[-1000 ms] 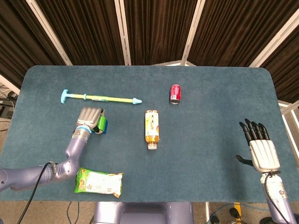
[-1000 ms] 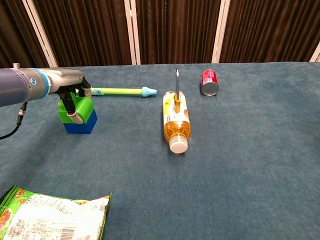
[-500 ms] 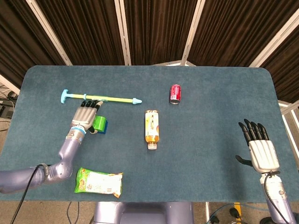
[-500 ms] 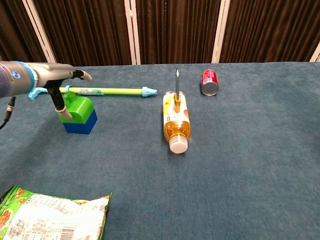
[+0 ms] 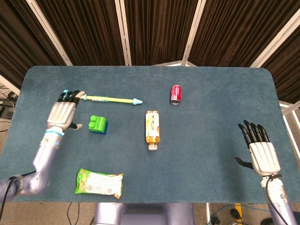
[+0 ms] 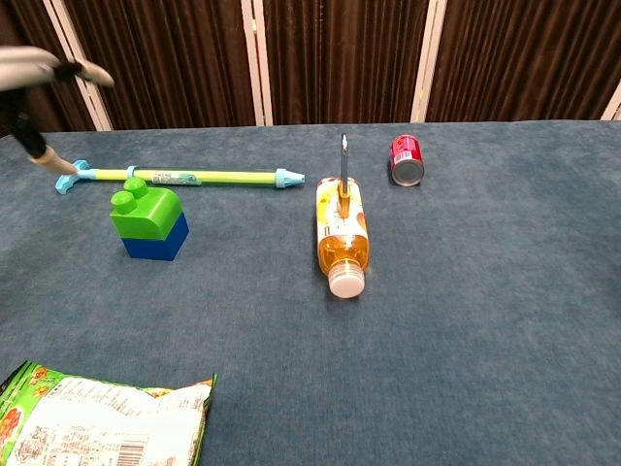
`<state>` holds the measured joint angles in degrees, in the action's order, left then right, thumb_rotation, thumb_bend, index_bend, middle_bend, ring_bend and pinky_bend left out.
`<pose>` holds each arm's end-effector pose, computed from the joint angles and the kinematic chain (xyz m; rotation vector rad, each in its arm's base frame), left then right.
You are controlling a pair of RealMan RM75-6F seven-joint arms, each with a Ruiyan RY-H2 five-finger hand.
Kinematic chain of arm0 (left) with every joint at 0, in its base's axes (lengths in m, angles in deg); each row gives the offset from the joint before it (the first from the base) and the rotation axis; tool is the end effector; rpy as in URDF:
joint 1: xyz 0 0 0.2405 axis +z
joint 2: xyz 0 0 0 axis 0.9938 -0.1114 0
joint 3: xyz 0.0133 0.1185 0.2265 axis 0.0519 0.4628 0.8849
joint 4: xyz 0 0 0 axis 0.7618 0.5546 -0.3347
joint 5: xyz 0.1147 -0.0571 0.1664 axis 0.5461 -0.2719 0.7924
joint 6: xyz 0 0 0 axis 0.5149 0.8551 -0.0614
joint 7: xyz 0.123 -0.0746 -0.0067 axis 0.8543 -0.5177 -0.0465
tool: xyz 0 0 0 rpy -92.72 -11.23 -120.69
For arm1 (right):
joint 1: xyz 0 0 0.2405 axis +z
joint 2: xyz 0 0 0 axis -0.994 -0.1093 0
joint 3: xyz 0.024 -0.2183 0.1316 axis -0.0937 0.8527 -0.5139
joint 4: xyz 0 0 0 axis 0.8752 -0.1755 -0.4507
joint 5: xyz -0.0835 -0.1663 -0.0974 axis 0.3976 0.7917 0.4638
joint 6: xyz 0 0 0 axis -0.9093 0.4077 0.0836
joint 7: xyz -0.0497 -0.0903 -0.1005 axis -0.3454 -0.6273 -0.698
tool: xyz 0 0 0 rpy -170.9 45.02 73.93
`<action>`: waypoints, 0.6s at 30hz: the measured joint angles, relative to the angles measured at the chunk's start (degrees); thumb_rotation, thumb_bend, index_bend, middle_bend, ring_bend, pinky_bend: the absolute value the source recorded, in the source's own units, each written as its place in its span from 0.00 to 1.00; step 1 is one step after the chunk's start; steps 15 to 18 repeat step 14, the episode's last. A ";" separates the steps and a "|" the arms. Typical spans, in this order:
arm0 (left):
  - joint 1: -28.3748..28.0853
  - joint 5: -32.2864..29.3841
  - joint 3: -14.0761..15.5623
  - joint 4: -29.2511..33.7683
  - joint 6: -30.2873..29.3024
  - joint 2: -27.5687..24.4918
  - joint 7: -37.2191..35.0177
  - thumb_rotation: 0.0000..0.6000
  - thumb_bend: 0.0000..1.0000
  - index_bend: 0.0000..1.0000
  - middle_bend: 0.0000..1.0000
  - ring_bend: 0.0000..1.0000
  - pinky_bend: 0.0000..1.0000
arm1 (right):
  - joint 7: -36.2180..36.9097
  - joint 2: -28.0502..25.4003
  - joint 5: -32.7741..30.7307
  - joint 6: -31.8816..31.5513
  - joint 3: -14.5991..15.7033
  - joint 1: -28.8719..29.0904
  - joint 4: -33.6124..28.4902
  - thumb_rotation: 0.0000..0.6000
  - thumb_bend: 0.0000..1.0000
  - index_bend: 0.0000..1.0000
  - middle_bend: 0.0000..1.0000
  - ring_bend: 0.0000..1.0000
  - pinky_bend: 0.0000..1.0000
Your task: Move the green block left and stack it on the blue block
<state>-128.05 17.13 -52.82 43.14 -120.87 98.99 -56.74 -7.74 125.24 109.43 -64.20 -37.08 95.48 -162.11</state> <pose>-0.1902 0.3612 0.0931 -1.5664 -0.9197 -0.7469 -0.2748 -0.2233 0.1403 1.4819 -0.7992 0.9107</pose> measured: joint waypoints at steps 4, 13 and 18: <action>8.02 10.35 3.43 3.83 -9.52 -2.74 -5.29 1.00 0.05 0.00 0.00 0.00 0.00 | -0.39 0.33 1.20 -0.93 -0.10 0.05 0.12 1.00 0.00 0.00 0.00 0.00 0.00; 24.55 25.20 12.35 5.39 -21.69 -5.24 -15.93 1.00 0.05 0.00 0.00 0.00 0.00 | -1.17 0.60 2.61 -2.32 -0.24 -0.13 -0.21 1.00 0.00 0.00 0.00 0.00 0.00; 25.07 25.49 12.48 5.23 -21.75 -5.36 -15.97 1.00 0.05 0.00 0.00 0.00 0.00 | -1.16 0.59 2.68 -2.36 -0.22 -0.17 -0.23 1.00 0.00 0.00 0.00 0.00 0.00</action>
